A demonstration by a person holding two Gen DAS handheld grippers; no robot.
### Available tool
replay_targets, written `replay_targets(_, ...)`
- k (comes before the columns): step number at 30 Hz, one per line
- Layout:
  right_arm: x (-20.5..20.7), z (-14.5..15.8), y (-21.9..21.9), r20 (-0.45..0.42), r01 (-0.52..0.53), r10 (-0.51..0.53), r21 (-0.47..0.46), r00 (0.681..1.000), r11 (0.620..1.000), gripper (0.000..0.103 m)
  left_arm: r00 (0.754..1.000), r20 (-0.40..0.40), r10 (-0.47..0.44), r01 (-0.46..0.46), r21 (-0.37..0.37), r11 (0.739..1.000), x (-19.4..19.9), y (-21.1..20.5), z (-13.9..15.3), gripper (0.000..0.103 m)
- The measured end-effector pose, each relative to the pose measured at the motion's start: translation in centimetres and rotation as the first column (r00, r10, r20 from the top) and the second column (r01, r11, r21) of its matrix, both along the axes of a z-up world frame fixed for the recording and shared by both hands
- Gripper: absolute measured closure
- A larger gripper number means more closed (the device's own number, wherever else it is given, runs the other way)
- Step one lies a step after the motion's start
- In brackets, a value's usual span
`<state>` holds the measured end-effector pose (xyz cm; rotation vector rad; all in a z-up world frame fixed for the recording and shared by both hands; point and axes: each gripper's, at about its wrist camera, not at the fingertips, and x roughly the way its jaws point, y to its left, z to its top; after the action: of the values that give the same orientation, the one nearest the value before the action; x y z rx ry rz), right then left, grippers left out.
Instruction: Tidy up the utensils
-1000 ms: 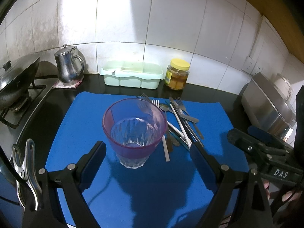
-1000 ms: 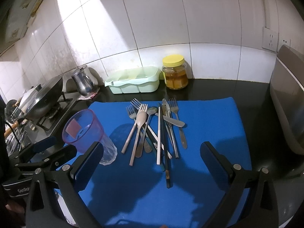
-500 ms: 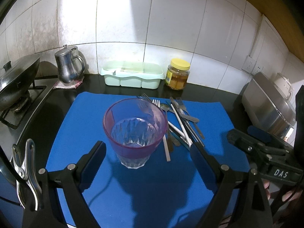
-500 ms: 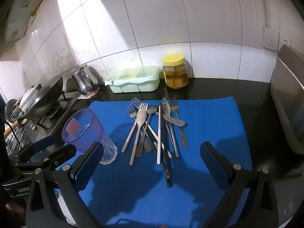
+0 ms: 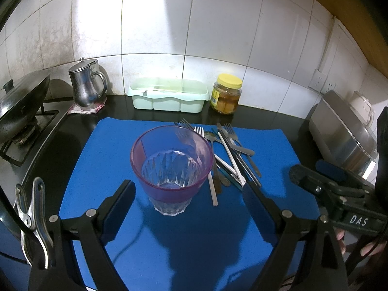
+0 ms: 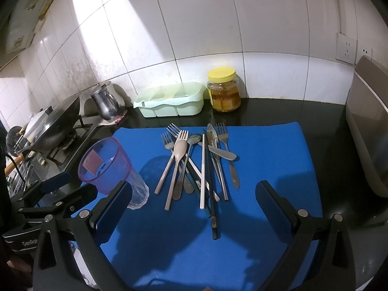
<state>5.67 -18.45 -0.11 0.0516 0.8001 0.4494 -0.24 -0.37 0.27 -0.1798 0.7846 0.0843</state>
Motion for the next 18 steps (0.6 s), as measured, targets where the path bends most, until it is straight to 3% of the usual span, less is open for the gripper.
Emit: replay_targets(18,0.12,-0.1,-0.02,-0.009,0.0,0.0,0.003,1.0,1.0,0.0,1.0,-0.004,-0.003,0.003,0.004,1.0,0.08,-0.12,0.03,0.01)
